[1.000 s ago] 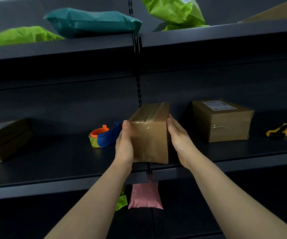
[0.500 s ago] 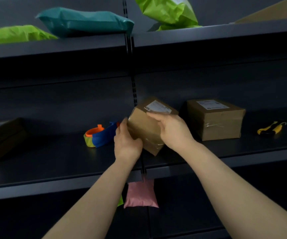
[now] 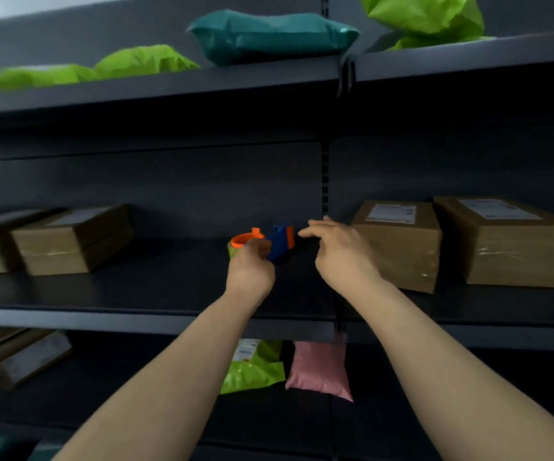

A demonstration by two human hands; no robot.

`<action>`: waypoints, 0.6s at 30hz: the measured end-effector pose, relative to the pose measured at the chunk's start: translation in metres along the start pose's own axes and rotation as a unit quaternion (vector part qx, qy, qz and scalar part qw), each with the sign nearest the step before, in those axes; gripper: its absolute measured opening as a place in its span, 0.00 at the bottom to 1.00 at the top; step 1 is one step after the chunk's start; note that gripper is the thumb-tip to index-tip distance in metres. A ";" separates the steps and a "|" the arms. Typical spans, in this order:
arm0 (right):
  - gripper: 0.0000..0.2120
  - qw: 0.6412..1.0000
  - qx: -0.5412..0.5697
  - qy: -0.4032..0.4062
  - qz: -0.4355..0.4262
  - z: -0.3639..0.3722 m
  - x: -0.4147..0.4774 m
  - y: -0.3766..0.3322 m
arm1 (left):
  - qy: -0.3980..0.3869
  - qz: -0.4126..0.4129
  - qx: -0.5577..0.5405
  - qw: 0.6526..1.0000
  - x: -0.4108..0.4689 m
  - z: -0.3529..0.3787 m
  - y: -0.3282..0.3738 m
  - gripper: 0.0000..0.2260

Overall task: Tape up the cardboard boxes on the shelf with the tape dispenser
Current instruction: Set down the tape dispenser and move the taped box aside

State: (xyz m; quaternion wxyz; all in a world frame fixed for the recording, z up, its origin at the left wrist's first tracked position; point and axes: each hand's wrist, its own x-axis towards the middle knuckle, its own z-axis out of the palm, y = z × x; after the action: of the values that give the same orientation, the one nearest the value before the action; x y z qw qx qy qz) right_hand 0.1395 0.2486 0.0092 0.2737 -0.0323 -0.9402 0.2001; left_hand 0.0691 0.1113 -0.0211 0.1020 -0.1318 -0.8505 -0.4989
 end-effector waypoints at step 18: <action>0.17 0.976 0.197 -0.089 -0.002 0.204 0.073 -0.236 | 0.191 -0.051 0.019 0.980 0.079 -0.276 -0.178 0.17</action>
State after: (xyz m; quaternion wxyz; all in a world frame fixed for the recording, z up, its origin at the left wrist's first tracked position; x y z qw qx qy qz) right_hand -0.0181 -0.0291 -0.0181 0.1899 0.0421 -0.9031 0.3828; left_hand -0.0517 -0.2035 -0.0103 0.2397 0.0116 -0.8301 -0.5033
